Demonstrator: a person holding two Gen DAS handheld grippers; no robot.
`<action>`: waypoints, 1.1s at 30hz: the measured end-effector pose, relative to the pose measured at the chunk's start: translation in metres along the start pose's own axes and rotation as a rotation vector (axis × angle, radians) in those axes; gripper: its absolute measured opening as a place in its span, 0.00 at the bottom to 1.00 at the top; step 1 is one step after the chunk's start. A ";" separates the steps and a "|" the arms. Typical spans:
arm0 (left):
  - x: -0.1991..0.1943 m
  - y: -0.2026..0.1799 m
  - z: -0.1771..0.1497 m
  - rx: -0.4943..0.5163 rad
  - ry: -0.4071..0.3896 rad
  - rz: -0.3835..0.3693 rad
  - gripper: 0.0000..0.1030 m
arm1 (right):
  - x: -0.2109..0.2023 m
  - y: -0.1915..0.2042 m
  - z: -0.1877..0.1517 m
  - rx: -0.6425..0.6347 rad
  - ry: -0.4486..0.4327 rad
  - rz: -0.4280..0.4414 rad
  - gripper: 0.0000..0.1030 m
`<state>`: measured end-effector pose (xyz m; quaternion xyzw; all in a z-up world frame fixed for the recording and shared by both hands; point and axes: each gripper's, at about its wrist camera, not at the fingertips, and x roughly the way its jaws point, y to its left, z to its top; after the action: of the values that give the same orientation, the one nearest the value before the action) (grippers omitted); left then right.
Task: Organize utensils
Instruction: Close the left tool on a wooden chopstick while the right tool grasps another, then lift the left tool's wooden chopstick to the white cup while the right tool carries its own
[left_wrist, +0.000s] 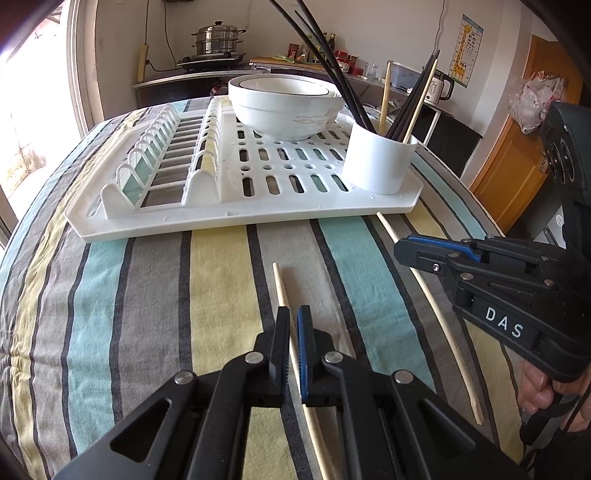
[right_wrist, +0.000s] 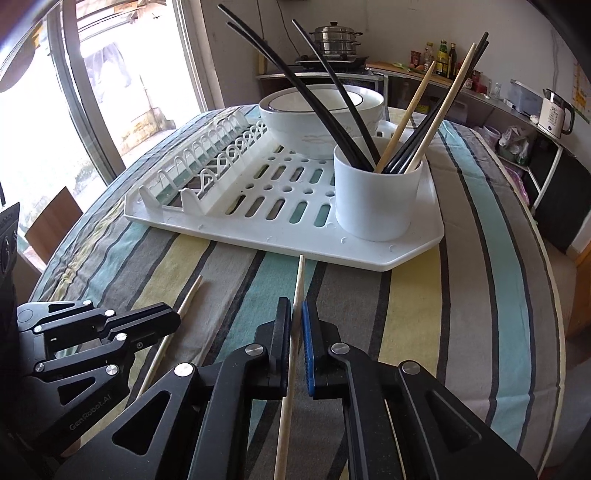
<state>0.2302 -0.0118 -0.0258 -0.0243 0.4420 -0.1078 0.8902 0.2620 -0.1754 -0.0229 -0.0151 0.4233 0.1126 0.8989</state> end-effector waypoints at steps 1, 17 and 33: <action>-0.003 -0.001 0.001 0.002 -0.007 -0.004 0.04 | -0.007 -0.001 0.001 0.004 -0.018 0.002 0.06; -0.088 -0.010 0.021 0.033 -0.210 -0.095 0.02 | -0.101 -0.009 0.004 0.046 -0.264 0.040 0.05; 0.021 0.003 0.014 -0.015 0.094 0.054 0.19 | -0.096 -0.013 0.003 0.044 -0.261 0.055 0.05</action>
<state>0.2542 -0.0144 -0.0334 -0.0138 0.4847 -0.0814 0.8708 0.2074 -0.2063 0.0514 0.0311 0.3053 0.1286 0.9430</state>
